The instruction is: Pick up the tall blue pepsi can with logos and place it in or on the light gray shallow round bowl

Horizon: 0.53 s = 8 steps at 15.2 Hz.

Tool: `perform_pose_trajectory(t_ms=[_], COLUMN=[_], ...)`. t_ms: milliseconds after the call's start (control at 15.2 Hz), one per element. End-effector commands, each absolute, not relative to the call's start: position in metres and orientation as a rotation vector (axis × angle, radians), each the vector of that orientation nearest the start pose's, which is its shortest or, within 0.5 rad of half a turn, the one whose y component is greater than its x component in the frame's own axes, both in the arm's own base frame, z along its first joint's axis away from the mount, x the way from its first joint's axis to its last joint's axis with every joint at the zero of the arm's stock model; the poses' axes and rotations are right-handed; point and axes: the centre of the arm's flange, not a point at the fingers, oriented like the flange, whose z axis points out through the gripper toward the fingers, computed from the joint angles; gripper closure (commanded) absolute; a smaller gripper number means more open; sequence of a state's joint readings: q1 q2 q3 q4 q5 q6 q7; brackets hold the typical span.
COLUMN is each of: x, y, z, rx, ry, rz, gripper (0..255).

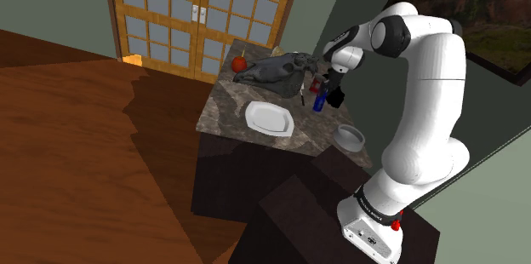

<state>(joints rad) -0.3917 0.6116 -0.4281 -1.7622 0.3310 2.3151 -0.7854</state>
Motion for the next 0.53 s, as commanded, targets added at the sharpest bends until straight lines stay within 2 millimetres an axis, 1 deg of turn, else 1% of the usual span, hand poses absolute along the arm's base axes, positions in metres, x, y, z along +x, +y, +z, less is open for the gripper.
perform_pose_trajectory(t_ms=[0, 462], x=[0.474, 0.474], y=[-0.462, -0.462], z=[0.255, 0.292], rx=[-3.135, -3.135], ry=[0.298, 0.298], rz=[-0.016, -0.016], gripper=[255, 255])
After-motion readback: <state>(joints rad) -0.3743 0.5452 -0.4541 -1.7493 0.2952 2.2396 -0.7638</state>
